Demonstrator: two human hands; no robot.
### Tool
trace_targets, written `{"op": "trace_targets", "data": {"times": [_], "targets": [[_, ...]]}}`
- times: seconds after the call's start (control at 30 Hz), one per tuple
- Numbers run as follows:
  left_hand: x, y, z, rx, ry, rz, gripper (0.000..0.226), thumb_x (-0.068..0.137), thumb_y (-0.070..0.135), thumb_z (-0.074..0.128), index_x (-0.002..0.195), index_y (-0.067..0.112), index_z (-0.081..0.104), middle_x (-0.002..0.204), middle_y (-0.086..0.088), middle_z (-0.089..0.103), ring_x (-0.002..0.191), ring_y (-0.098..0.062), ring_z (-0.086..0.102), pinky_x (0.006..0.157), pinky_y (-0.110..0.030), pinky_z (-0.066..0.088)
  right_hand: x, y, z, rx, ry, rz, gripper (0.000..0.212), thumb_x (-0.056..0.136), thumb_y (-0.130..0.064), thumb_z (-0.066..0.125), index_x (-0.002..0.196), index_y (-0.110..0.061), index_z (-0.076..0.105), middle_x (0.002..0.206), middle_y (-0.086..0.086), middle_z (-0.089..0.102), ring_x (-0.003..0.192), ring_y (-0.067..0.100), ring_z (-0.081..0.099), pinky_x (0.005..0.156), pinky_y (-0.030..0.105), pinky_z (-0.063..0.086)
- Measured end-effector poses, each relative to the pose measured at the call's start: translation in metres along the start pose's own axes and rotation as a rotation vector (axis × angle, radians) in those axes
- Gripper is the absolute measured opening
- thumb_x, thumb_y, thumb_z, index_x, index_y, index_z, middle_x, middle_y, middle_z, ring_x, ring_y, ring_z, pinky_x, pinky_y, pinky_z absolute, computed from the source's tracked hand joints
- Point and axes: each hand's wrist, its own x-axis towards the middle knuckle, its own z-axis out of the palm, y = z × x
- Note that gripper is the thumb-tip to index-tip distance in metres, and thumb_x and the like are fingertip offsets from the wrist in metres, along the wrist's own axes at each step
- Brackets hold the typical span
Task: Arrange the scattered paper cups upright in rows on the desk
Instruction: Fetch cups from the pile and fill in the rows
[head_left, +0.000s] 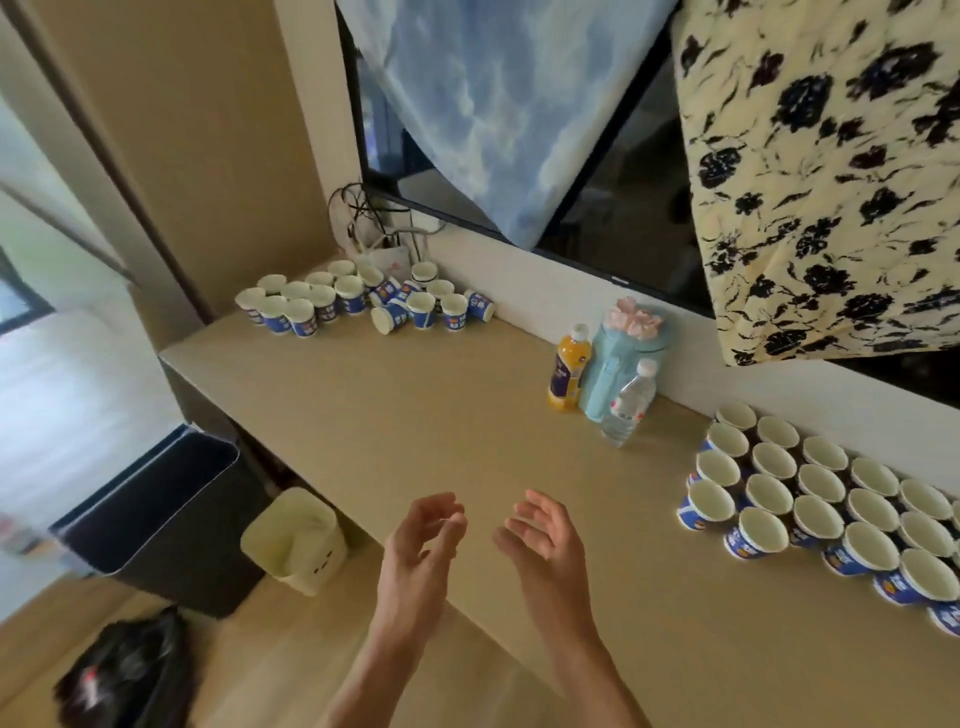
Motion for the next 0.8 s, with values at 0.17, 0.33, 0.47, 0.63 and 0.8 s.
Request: {"op": "trace_targets", "data": {"times": [0.17, 0.33, 0.47, 0.63, 0.8], "targets": [[0.010, 0.005, -0.060, -0.024, 0.038, 0.009, 0.022, 0.084, 0.043, 0.063, 0.103, 0.037, 0.070, 0.106, 0.012, 0.074, 0.106, -0.014, 0.068, 0.081, -0.031, 0.052, -0.005, 0.001, 0.054, -0.024, 0.020, -0.033, 0.052, 0.085, -0.017, 0.080, 0.130, -0.024, 0.056, 0.124, -0.002, 0.067, 0.107, 0.002, 0.068, 0.080, 0.019, 0.053], [0.028, 0.011, -0.098, -0.030, 0.082, 0.054, 0.029, 0.077, 0.057, 0.062, 0.101, 0.042, 0.069, 0.108, 0.010, 0.073, 0.102, -0.011, 0.067, 0.093, -0.046, 0.055, 0.016, -0.005, 0.099, -0.035, 0.040, -0.053, 0.044, 0.091, -0.010, 0.073, 0.130, -0.019, 0.056, 0.123, 0.000, 0.067, 0.106, 0.005, 0.068, 0.080, 0.019, 0.054], [0.059, 0.006, -0.116, -0.017, 0.109, 0.034, 0.031, 0.075, 0.058, 0.062, 0.101, 0.042, 0.069, 0.107, 0.011, 0.074, 0.101, -0.009, 0.068, 0.094, -0.049, 0.056, 0.049, -0.001, 0.133, -0.018, 0.017, -0.046, 0.043, 0.092, -0.010, 0.072, 0.130, -0.019, 0.056, 0.124, 0.001, 0.067, 0.110, 0.010, 0.067, 0.083, 0.022, 0.051], [0.117, 0.015, -0.135, 0.063, 0.140, 0.020, 0.028, 0.078, 0.056, 0.064, 0.103, 0.042, 0.068, 0.108, 0.013, 0.073, 0.099, -0.007, 0.068, 0.091, -0.045, 0.058, 0.107, -0.001, 0.174, -0.001, -0.007, -0.027, 0.040, 0.093, -0.011, 0.070, 0.130, -0.020, 0.056, 0.124, 0.001, 0.066, 0.109, 0.007, 0.065, 0.082, 0.020, 0.049], [0.187, 0.034, -0.161, 0.114, 0.166, 0.018, 0.029, 0.085, 0.045, 0.066, 0.110, 0.032, 0.068, 0.108, 0.015, 0.073, 0.103, -0.007, 0.068, 0.088, -0.039, 0.056, 0.167, -0.016, 0.211, 0.025, -0.054, -0.033, 0.041, 0.093, -0.015, 0.071, 0.132, -0.019, 0.057, 0.127, 0.001, 0.067, 0.111, 0.009, 0.066, 0.089, 0.024, 0.051]]}}
